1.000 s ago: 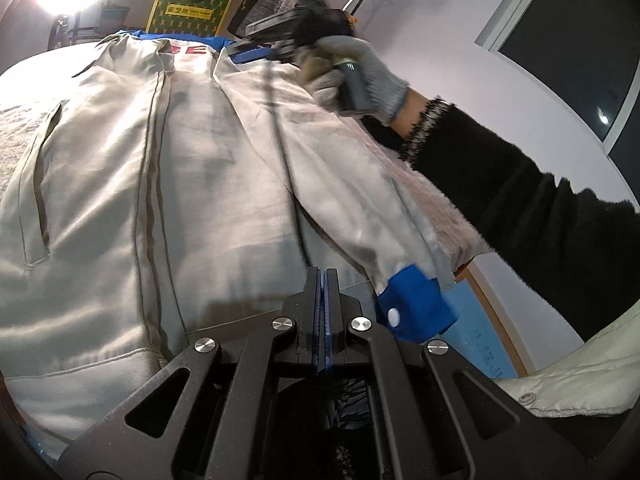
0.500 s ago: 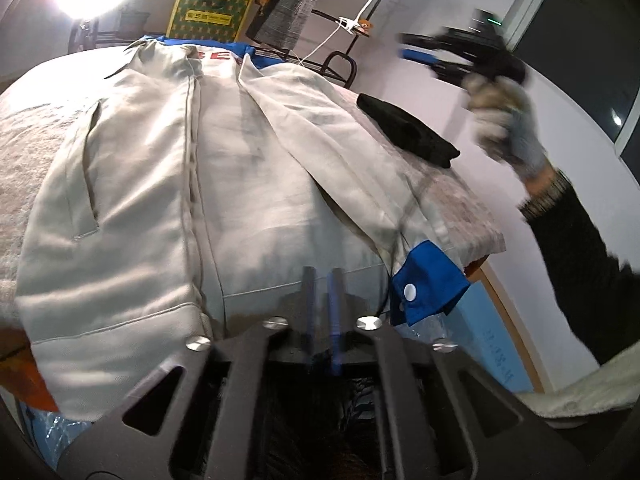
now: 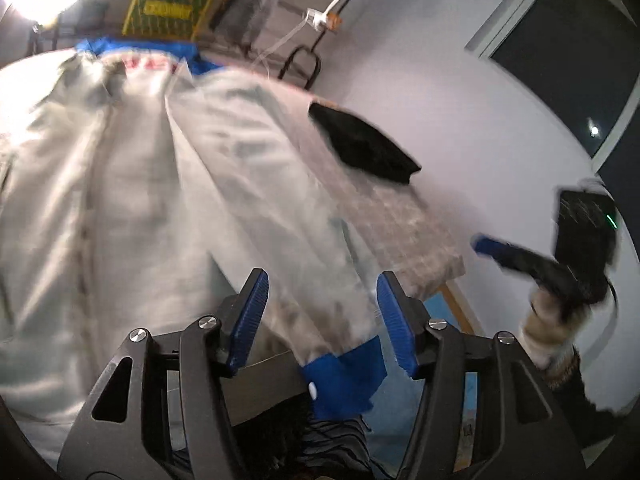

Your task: Fold large clothes

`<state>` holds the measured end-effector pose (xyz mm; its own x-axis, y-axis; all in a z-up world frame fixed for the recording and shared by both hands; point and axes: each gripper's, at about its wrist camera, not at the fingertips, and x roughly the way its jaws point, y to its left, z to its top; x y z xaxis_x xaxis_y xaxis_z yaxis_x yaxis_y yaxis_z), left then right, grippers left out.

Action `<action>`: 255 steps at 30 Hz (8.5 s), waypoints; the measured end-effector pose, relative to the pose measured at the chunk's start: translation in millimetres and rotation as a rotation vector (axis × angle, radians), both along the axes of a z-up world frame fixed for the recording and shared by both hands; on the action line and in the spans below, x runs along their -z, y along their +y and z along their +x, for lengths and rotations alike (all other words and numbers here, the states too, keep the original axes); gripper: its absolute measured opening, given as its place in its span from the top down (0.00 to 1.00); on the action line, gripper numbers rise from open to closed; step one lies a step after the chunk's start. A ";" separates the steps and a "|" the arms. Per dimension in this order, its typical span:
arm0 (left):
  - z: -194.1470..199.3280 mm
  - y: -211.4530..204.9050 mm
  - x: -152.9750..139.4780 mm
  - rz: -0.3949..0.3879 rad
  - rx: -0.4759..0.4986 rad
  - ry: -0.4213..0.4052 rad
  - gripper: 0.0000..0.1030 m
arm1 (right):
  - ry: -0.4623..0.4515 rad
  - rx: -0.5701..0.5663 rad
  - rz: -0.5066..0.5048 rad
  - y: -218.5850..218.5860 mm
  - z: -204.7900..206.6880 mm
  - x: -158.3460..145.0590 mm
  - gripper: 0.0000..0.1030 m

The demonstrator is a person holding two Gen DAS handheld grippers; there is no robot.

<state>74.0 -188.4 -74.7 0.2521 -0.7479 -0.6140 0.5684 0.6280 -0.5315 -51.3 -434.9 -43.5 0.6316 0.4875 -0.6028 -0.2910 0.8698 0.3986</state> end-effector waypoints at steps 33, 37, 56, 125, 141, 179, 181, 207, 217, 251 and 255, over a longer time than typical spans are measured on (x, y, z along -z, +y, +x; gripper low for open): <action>-32.7 -11.9 59.8 0.054 0.061 0.082 0.94 | 0.190 0.042 -0.022 2.8 50.8 68.5 0.99; -29.9 -7.2 69.5 0.074 0.060 0.104 0.94 | 0.284 0.034 -0.112 13.9 60.1 104.6 0.98; 22.4 123.9 -98.8 0.145 -0.222 -0.272 0.83 | -0.111 0.033 -0.174 -6.3 86.1 -63.8 0.61; 560.9 -127.1 9.1 0.331 -0.395 -0.133 0.77 | 0.121 0.037 0.016 -43.7 430.2 126.9 0.82; 581.3 -120.5 51.5 0.373 -0.464 -0.070 0.95 | 0.087 0.031 0.008 -41.6 423.0 122.3 0.84; 108.8 62.0 -120.0 0.222 -0.189 -0.258 0.63 | -0.086 0.105 0.040 -83.3 199.5 -23.5 0.50; 79.2 77.4 -112.0 0.189 -0.189 -0.200 0.63 | -0.125 0.107 0.029 -82.5 157.2 -39.3 0.50; -45.0 -33.0 57.2 0.106 0.041 0.003 0.74 | 0.249 0.102 0.208 -28.9 4.6 149.9 0.43; -53.9 -29.6 53.4 0.164 0.000 -0.061 0.83 | 0.223 0.031 0.221 -19.4 5.6 134.1 0.91; -95.6 -144.4 62.7 0.265 0.314 -0.337 0.77 | 0.029 0.297 0.388 -134.5 -76.9 95.4 0.55; -110.8 -140.3 59.6 0.262 0.297 -0.395 0.78 | 0.035 0.287 0.376 -126.5 -52.5 105.5 0.55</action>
